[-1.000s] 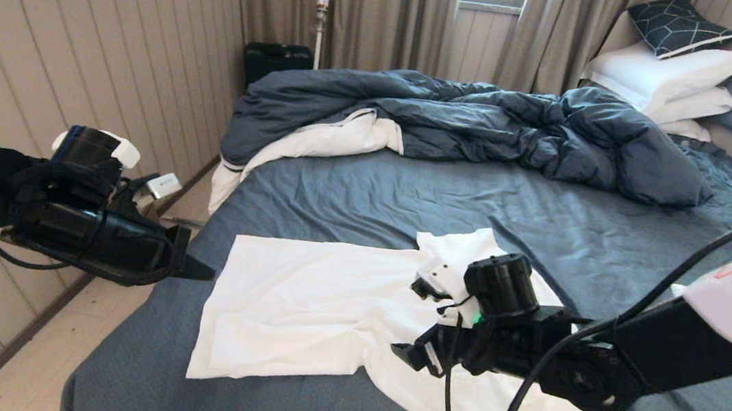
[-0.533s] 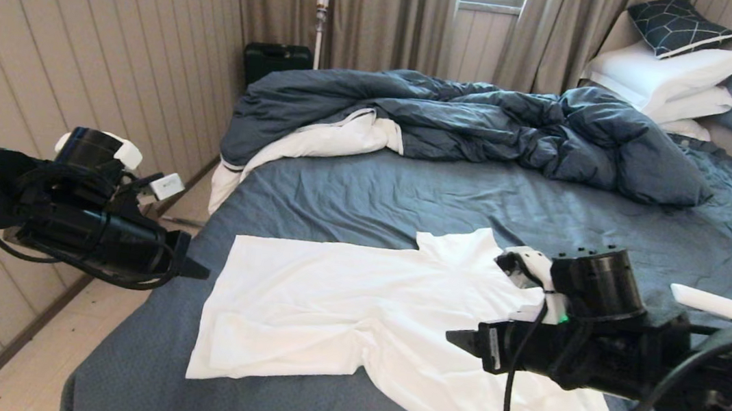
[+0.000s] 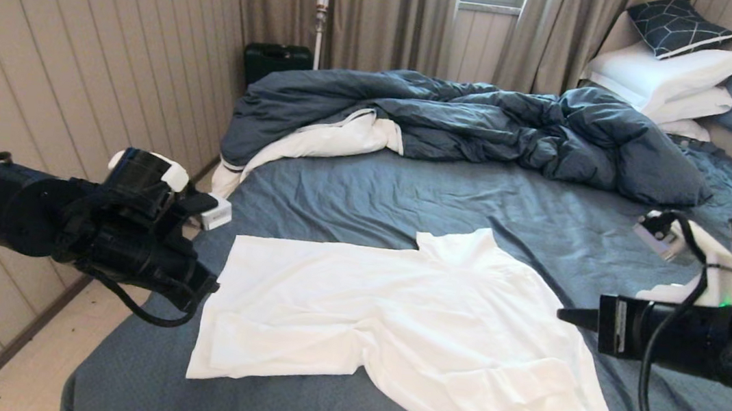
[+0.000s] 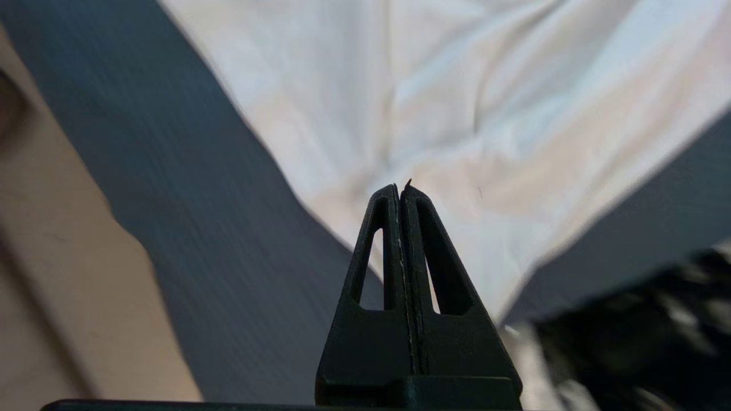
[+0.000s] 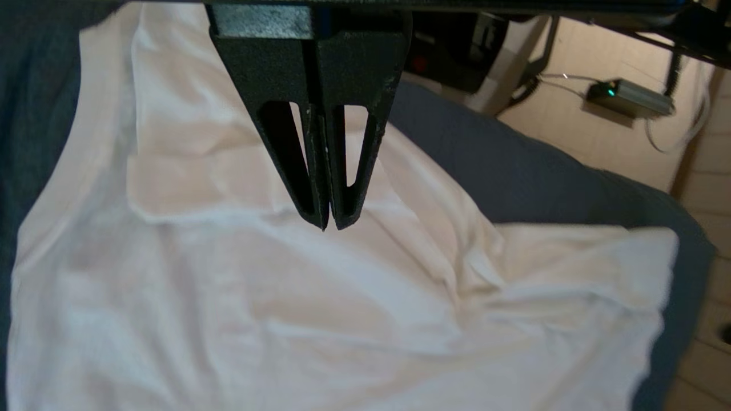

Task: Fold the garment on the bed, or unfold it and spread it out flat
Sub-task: Fold the white T-shirt

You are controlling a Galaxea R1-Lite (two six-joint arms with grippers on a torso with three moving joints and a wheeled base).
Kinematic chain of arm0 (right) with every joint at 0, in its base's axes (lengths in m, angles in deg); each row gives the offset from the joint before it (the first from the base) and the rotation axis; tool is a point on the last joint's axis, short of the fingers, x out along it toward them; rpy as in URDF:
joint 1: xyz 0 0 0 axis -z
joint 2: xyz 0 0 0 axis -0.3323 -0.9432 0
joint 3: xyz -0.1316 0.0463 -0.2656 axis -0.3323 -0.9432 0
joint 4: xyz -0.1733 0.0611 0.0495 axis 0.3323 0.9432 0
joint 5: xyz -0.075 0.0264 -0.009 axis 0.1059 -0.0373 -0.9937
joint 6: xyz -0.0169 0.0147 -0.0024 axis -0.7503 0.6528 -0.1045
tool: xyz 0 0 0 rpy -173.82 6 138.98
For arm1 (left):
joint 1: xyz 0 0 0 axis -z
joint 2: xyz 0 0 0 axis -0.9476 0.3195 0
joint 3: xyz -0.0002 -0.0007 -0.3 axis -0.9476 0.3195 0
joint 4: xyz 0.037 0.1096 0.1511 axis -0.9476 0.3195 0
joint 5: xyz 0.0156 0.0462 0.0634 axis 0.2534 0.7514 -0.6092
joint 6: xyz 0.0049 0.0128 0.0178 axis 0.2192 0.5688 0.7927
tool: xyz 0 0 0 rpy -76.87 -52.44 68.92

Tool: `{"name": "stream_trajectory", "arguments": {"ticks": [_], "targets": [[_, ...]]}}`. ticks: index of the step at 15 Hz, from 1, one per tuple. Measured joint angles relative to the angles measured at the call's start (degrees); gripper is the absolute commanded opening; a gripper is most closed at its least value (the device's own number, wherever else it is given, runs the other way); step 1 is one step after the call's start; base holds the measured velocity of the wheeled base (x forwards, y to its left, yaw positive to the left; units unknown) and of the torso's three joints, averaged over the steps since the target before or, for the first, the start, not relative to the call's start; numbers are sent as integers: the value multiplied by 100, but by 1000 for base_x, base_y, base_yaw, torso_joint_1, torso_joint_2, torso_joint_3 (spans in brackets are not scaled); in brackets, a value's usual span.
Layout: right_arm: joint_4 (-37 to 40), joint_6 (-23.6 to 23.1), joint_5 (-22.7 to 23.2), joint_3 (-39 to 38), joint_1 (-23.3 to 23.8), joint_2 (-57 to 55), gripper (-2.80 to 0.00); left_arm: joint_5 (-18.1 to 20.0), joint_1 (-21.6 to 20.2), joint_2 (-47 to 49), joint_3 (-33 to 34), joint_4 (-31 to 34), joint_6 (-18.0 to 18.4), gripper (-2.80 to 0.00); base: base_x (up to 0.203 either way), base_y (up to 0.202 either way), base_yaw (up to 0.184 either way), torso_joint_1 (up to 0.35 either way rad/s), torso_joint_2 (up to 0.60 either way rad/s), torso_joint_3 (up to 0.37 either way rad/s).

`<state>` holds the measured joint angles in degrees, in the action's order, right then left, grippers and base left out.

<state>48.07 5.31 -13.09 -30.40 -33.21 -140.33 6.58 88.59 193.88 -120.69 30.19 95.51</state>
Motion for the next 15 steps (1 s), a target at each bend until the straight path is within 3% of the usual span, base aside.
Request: {"name": "stream_trajectory", "arguments": {"ticks": [3,6,7,8,11,15], "targets": [[10,-275,540,402,550,-109,-280,-638,495,249,-111,-711,286,-280,0,0,0,0,0,0],[-15,-609,1129,434,1208,-332,-280,-729,762,350,-229,-740,322,-280,0,0,0,0,0,0],[-15,-677,1380,406,1483,-404,-280,-843,856,374,-233,-739,336,-76,0,0,0,0,0,0],[-22,-768,1675,380,1786,-473,-280,-1001,962,428,-210,-768,349,0,0,0,0,0,0,0],[-53,-1143,2371,166,2546,-628,-280,-1380,1366,725,-84,-791,342,0,0,0,0,0,0,0],[-258,-1243,2503,-25,2826,-811,-280,-1872,1777,1128,-11,-907,339,0,0,0,0,0,0,0]]}}
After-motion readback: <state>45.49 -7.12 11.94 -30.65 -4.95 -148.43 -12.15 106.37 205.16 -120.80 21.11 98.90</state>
